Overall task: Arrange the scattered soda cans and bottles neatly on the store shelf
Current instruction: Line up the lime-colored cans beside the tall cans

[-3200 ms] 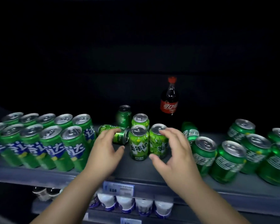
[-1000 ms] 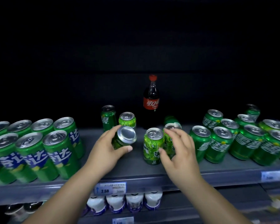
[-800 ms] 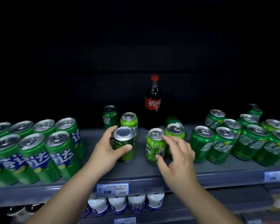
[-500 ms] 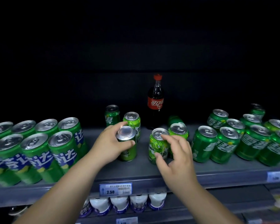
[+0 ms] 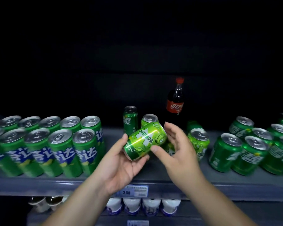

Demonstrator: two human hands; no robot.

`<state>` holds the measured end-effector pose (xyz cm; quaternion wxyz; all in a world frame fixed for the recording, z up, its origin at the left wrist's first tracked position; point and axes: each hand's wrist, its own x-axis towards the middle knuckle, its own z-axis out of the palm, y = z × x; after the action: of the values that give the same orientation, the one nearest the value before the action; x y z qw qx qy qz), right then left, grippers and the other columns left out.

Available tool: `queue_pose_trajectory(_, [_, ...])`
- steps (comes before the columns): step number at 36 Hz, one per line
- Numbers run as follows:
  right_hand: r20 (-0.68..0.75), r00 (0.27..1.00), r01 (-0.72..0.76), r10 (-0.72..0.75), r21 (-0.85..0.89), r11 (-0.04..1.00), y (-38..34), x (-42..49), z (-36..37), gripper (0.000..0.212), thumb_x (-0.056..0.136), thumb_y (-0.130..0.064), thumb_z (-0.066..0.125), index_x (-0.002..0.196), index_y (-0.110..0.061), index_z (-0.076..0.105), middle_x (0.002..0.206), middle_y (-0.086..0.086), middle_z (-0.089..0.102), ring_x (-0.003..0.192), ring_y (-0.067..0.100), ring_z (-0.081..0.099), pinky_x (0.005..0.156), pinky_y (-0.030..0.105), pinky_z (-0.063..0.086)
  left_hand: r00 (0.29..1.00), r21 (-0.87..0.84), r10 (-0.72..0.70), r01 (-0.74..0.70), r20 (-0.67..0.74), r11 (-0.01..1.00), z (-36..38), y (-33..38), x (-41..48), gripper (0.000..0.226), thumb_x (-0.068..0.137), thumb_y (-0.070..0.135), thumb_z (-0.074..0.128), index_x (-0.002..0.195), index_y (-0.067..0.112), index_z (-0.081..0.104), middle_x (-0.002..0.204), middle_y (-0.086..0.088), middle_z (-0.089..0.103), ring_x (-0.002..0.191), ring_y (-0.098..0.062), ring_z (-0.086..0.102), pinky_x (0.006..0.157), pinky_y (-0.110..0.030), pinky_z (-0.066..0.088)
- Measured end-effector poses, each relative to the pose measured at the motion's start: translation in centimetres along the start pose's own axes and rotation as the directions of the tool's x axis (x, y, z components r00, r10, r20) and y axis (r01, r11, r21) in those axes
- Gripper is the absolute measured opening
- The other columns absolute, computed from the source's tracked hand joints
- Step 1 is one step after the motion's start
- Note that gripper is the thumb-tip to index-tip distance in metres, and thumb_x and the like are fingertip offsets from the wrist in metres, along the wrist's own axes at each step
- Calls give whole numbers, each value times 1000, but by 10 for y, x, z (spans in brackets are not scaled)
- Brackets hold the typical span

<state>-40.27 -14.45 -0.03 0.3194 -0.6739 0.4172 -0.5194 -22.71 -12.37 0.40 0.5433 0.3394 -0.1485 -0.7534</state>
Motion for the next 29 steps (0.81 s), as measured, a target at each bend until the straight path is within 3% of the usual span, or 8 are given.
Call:
queue_pose_trajectory(6, [86, 985, -171, 151, 303, 938, -11, 9, 11, 47, 85, -10, 75, 125, -27, 57, 117, -5, 69, 107, 3, 67, 87, 20, 53, 989, 56, -56, 48, 135, 997, -16, -6, -8, 67, 81, 60, 55, 108, 2, 73, 97, -27, 65, 73, -31, 69, 64, -32, 61])
queue_pose_trajectory(9, [127, 974, -223, 186, 427, 876, -13, 11, 16, 38, 84, -10, 69, 119, -20, 59, 103, -5, 75, 93, 7, 71, 75, 20, 54, 989, 263, -72, 35, 130, 964, -24, -5, -10, 67, 83, 58, 51, 117, 3, 68, 108, -25, 67, 92, -37, 69, 74, -39, 60])
queue_pose_trajectory(12, [116, 974, -226, 195, 424, 877, -9, 11, 18, 36, 84, -5, 69, 116, -19, 60, 98, -5, 76, 89, 9, 70, 73, 21, 55, 987, 452, 90, -143, 137, 880, -34, 0, -7, 54, 84, 44, 65, 127, 13, 60, 124, -18, 65, 117, -39, 60, 90, -45, 54])
queue_pose_trajectory(15, [118, 973, -225, 198, 306, 925, -8, 6, 24, 43, 84, 0, 74, 116, -24, 60, 104, -7, 75, 97, 13, 71, 82, 31, 57, 933, 661, 266, -360, 243, 658, -36, 6, -8, 69, 63, 34, 80, 128, 25, 56, 122, -5, 67, 115, -24, 63, 91, -31, 52])
queue_pose_trajectory(18, [136, 966, -243, 219, 202, 949, -9, 0, 33, 50, 79, -2, 81, 115, -30, 60, 104, -10, 74, 97, 13, 72, 85, 39, 60, 898, 758, 330, -427, 291, 493, -36, 7, -4, 77, 56, 29, 88, 126, 27, 53, 119, 3, 69, 109, -13, 66, 87, -25, 52])
queue_pose_trajectory(22, [137, 975, -184, 172, 78, 980, -11, -7, 34, 52, 76, -15, 85, 110, -46, 63, 108, -7, 71, 97, 10, 71, 84, 33, 60, 885, 778, 383, -430, 264, 458, -45, 6, 8, 70, 57, 13, 90, 117, 23, 57, 111, 2, 71, 105, -17, 67, 91, -33, 53])
queue_pose_trajectory(25, [-108, 993, 17, -45, -253, 967, -6, -9, 21, 41, 78, -34, 81, 112, -44, 60, 115, -23, 56, 110, 1, 57, 94, 18, 46, 893, 792, 375, -409, 247, 453, -50, 5, 18, 69, 57, 8, 88, 116, 24, 57, 110, 3, 71, 106, -17, 67, 92, -32, 53])
queue_pose_trajectory(29, [-336, 936, -99, -105, -537, 837, 17, -13, 7, 63, 75, -52, 76, 129, -28, 57, 127, -9, 45, 122, 14, 42, 107, 40, 30, 904, 806, 371, -376, 212, 457, -58, 3, 31, 69, 57, 8, 90, 115, 24, 57, 107, 7, 71, 104, -16, 68, 92, -33, 53])
